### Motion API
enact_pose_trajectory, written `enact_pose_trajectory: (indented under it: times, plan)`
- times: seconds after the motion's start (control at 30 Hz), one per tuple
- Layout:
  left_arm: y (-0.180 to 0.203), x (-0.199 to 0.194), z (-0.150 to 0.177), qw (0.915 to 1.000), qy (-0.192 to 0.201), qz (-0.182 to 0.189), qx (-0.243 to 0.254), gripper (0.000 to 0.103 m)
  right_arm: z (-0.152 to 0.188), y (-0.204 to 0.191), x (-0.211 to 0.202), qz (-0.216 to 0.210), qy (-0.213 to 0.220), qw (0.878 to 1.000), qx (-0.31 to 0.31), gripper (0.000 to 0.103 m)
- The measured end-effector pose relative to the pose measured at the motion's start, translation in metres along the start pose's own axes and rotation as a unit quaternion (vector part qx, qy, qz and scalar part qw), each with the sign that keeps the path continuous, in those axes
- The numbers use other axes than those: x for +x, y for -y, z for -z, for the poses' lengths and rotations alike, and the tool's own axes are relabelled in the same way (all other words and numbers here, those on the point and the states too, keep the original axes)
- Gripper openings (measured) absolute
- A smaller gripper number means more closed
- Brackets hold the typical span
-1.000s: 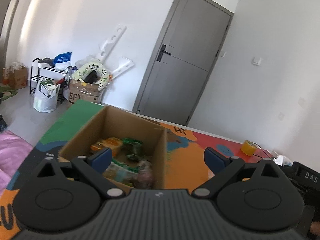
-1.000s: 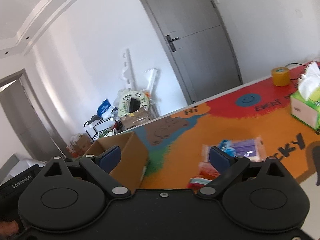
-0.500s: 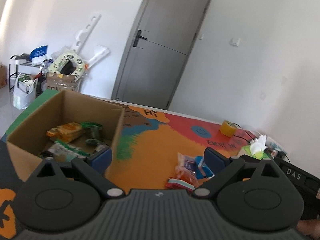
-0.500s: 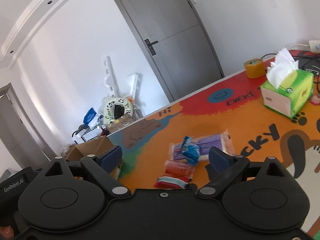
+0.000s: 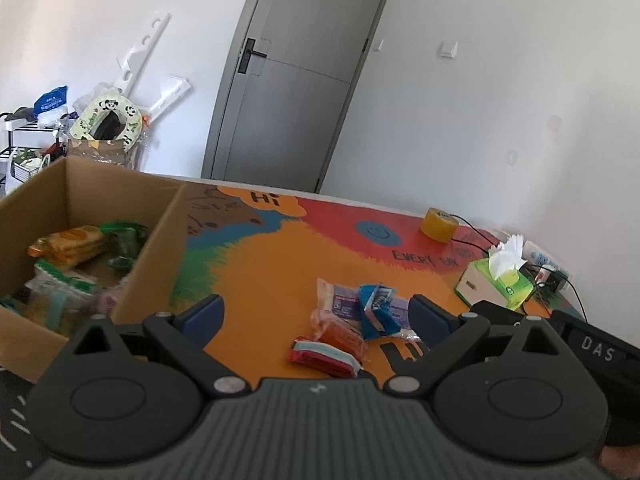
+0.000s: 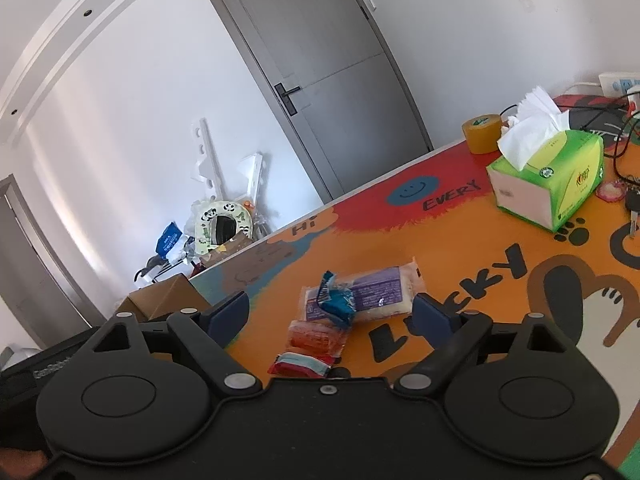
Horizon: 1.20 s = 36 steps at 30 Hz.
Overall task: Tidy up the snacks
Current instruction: 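Move both grippers back over the remaining snacks, then grasp the red-striped pack with the left gripper while the right gripper grasps the blue-wrapped bar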
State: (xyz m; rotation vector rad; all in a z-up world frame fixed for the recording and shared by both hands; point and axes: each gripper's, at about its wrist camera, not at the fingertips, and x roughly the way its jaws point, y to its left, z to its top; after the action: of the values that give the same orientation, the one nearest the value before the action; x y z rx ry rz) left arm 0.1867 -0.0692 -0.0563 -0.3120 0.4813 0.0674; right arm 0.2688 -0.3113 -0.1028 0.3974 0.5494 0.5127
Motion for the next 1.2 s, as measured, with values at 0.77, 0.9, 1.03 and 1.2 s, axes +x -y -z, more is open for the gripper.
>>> enact_pose_trajectory:
  times: [0.77, 0.9, 1.03, 1.2]
  plan:
    - [0.013, 0.08, 0.033, 0.9949, -0.089, -0.037, 0.029, 0.096, 0.005, 0.028, 0.047, 0.008, -0.048, 0.999, 0.021, 0.073]
    - [0.015, 0.089, 0.036, 0.9935, -0.099, -0.042, 0.038, 0.095, 0.003, 0.026, 0.056, 0.006, -0.052, 0.998, 0.018, 0.071]
    - [0.017, 0.094, 0.037, 0.9931, -0.098, -0.044, 0.046, 0.095, 0.003, 0.021, 0.066, 0.005, -0.06, 0.998, 0.007, 0.064]
    - [0.019, 0.097, 0.04, 0.9927, -0.093, -0.05, 0.06, 0.085, 0.002, 0.015, 0.076, 0.001, -0.067, 0.998, -0.002, 0.062]
